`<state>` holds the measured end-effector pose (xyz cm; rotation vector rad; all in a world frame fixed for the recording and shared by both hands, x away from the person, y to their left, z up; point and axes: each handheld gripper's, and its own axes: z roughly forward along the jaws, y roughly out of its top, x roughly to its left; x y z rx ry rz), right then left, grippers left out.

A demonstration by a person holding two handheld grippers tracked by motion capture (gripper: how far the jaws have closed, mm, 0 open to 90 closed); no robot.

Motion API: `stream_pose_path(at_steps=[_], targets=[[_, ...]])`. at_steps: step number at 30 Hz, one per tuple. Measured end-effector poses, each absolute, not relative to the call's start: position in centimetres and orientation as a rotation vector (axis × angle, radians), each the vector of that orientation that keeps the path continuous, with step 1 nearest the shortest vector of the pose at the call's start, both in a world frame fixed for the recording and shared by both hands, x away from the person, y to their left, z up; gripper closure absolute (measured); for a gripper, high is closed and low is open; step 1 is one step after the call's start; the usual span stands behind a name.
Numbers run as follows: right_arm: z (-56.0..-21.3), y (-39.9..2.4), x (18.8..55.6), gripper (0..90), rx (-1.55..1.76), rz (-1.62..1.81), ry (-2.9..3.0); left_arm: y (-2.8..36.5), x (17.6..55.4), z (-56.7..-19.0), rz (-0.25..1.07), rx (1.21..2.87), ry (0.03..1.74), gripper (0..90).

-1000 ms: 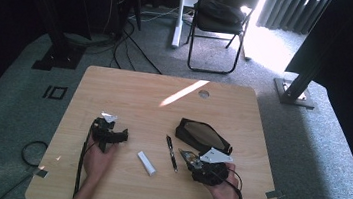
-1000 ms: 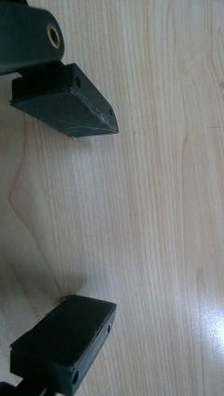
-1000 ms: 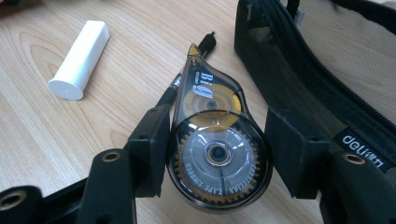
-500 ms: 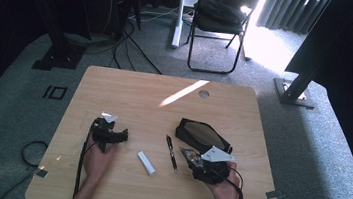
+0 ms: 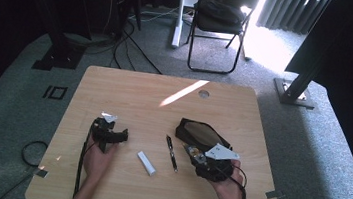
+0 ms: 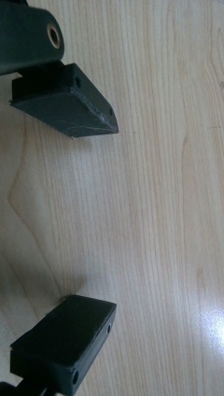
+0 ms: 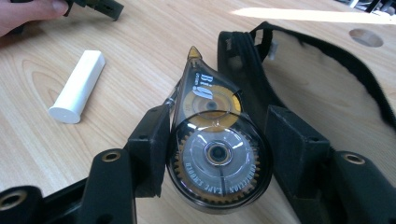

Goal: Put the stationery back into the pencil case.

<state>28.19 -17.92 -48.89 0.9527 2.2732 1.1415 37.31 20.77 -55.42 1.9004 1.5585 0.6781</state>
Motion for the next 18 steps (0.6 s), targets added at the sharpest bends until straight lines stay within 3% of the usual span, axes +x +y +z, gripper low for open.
stream_pose_path(at_steps=[18], targets=[[-47.7, -18.6, 29.1, 42.0, 0.953, 1.137, 2.224, 20.8, 37.3, -55.4, 0.678, 1.900, 1.558, 13.3]])
